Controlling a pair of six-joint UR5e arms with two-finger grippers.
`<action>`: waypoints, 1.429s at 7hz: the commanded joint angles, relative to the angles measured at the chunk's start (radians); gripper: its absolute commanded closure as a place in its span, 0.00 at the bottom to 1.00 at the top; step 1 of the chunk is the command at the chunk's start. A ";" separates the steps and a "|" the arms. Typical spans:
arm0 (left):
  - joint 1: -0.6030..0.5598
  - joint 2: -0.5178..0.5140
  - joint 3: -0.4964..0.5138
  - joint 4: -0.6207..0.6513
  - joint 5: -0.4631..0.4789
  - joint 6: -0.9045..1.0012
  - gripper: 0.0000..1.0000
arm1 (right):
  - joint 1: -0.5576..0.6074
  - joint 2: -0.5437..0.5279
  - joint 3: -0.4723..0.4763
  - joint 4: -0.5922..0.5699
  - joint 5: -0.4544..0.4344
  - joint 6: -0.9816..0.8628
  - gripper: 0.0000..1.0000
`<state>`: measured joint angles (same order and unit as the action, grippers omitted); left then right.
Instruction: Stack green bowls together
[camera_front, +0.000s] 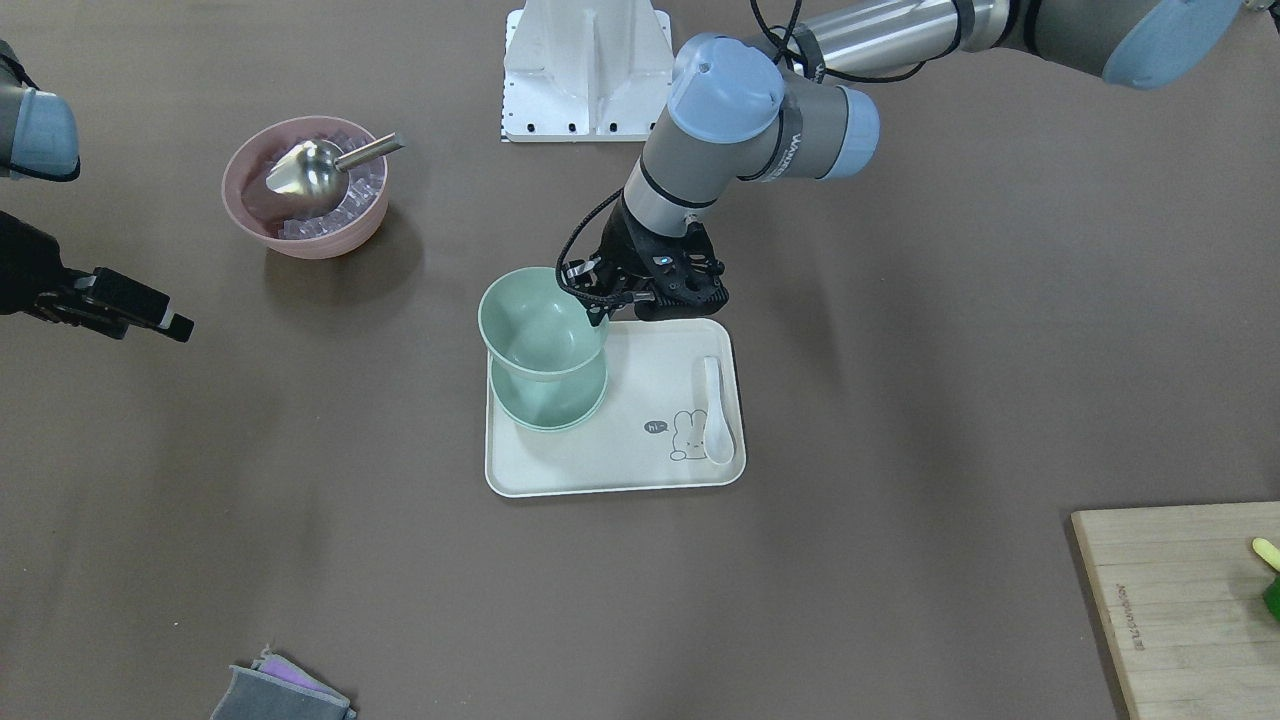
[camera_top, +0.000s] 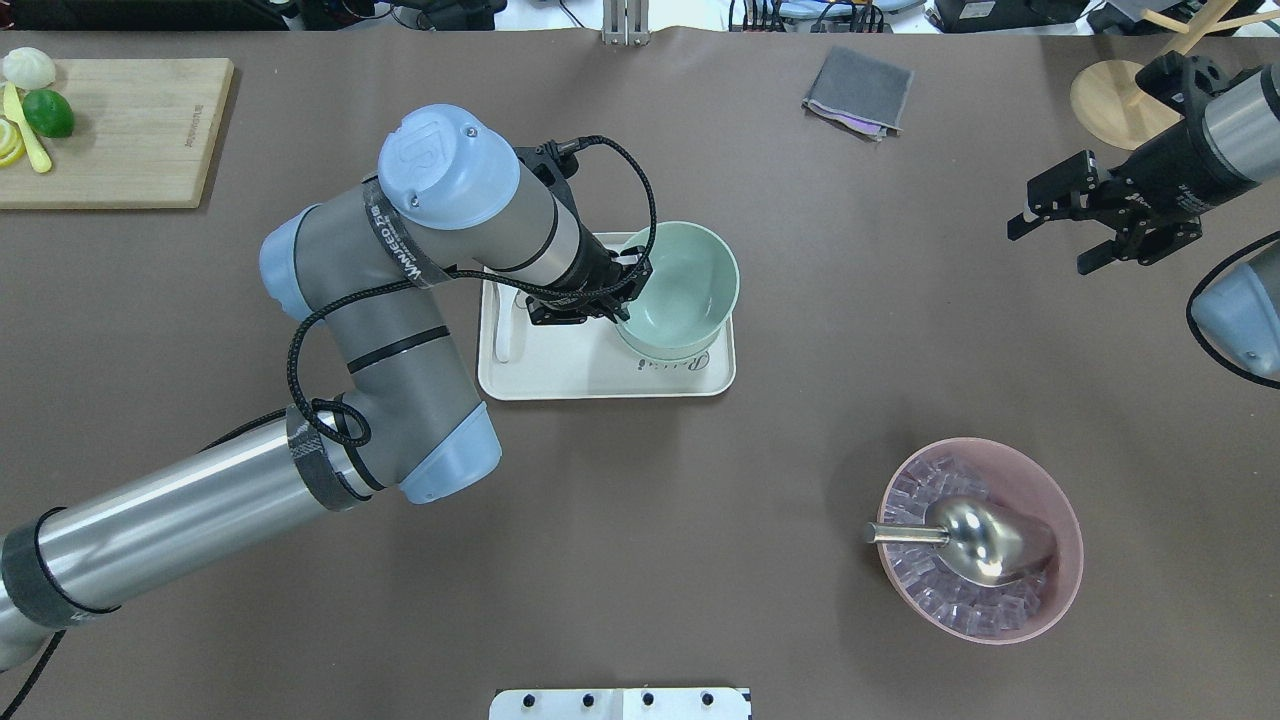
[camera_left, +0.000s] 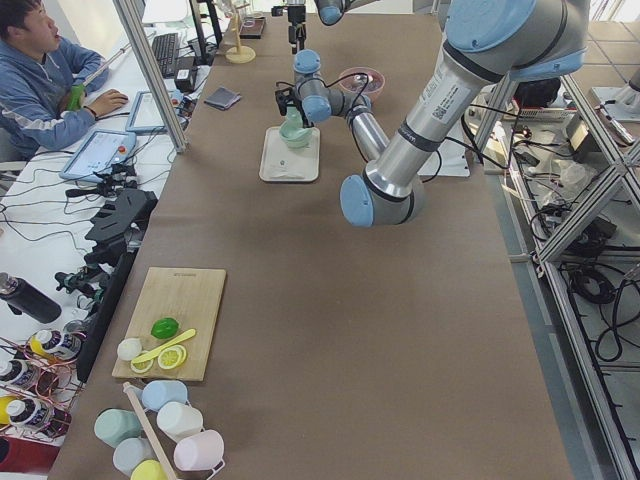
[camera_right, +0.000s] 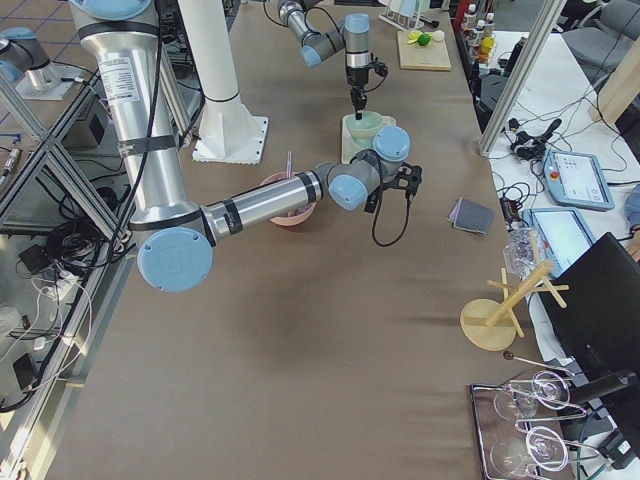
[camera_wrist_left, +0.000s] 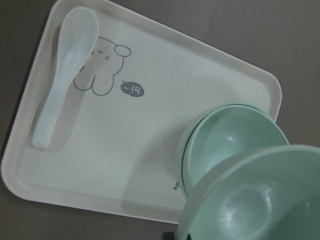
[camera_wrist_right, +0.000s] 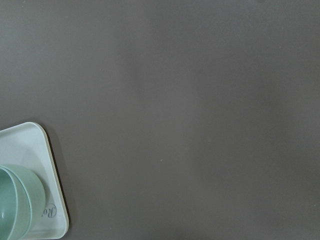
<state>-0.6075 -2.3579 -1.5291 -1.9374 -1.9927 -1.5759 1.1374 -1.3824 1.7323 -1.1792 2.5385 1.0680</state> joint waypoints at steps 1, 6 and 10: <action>-0.003 0.000 0.001 -0.009 0.006 0.001 0.02 | 0.002 -0.023 0.021 0.000 0.000 -0.002 0.00; -0.167 0.345 -0.292 0.055 -0.199 0.229 0.02 | 0.053 -0.131 0.029 0.000 0.000 -0.176 0.00; -0.428 1.007 -0.520 0.060 -0.210 1.089 0.02 | 0.218 -0.317 -0.092 -0.017 -0.087 -0.803 0.00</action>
<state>-0.9312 -1.5010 -2.0311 -1.8748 -2.1987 -0.7322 1.3157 -1.6654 1.6973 -1.1939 2.5012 0.4500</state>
